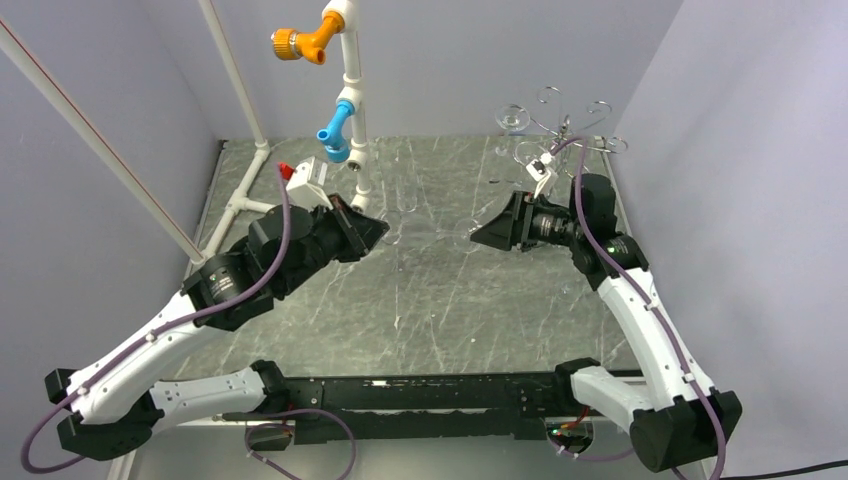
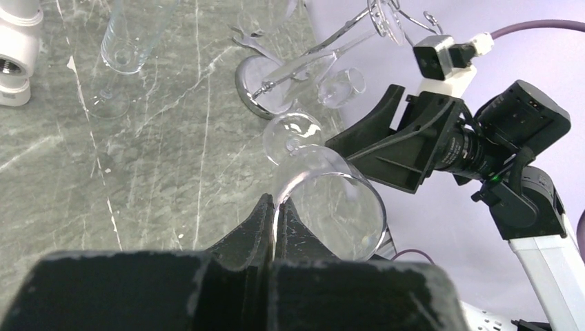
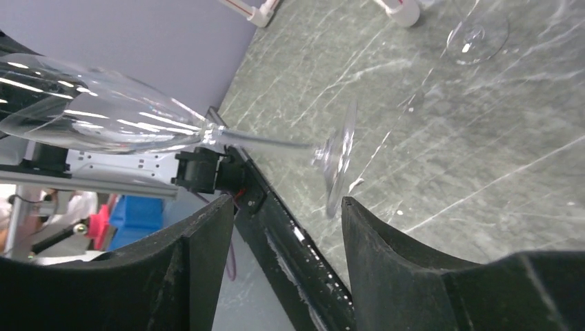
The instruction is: Place the wine glass upside down on the wine glass rack
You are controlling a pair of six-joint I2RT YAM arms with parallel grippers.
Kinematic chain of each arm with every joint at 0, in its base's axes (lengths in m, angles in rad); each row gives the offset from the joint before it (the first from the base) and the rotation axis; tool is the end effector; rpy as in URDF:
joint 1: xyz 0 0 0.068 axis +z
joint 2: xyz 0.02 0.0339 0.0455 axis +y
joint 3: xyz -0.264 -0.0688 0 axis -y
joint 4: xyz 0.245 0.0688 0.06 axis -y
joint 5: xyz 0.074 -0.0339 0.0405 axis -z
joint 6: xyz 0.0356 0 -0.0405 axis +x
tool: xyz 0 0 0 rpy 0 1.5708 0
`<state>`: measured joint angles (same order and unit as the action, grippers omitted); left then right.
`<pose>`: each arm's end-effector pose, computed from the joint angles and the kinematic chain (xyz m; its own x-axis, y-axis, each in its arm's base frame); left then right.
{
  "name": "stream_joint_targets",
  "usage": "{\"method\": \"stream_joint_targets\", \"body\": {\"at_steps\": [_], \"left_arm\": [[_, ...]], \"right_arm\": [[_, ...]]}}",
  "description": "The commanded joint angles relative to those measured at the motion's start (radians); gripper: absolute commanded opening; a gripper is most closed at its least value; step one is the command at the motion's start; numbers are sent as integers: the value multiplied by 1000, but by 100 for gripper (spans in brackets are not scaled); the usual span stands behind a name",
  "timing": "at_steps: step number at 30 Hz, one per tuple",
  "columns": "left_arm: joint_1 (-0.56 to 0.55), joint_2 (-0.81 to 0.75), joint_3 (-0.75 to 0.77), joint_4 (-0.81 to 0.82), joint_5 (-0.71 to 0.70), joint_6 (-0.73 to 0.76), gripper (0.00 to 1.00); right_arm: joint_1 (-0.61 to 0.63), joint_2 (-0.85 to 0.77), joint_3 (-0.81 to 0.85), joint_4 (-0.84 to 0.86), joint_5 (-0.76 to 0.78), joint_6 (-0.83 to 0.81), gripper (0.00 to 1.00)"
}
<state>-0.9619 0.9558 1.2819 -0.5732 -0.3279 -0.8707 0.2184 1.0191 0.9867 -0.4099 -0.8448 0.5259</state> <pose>0.1152 -0.1452 0.4381 -0.5475 -0.4808 -0.6850 0.2783 0.6674 -0.6908 0.2058 0.0729 0.3486 -0.7648 0.1716 -0.6210 -0.4853 0.4804 0.7305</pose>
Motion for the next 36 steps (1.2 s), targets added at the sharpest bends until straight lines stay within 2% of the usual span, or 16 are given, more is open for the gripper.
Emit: {"method": "stream_joint_targets", "body": {"at_steps": [1, 7, 12, 17, 22, 24, 25, 27, 29, 31, 33, 36], "left_arm": [[1, -53, -6, 61, -12, -43, 0], [2, -48, -6, 87, 9, -36, 0], [1, -58, -10, 103, 11, -31, 0], [2, -63, -24, 128, 21, -38, 0], [1, -72, -43, 142, 27, -51, 0], [2, -77, -49, 138, 31, -55, 1], [1, -81, -52, 136, 34, -57, 11], [2, -96, -65, 143, 50, -52, 38], [1, -126, -93, 156, 61, -45, 65], [1, -174, -122, 149, 59, -37, 86], [1, -220, -150, 110, 40, -35, 99], [1, -285, -171, 33, 3, -21, 99]], "right_arm": [[-6, -50, 100, -54, 44, -128, 62], [-5, -36, 38, -9, 76, -50, 62], [0, -6, 38, 15, 71, -16, 58], [8, 20, 32, 48, 60, 25, 37], [7, 32, 52, 68, 37, 36, 4], [6, 27, 87, 41, 42, -8, 0], [2, 23, 117, 12, 56, -51, 0], [-15, 14, 201, -89, 91, -207, 0], [-44, 0, 284, -209, 124, -411, 0], [-79, -12, 373, -356, 156, -651, 0], [-93, -22, 452, -484, 228, -837, 0], [-106, -81, 503, -574, 347, -1058, 0]]}}
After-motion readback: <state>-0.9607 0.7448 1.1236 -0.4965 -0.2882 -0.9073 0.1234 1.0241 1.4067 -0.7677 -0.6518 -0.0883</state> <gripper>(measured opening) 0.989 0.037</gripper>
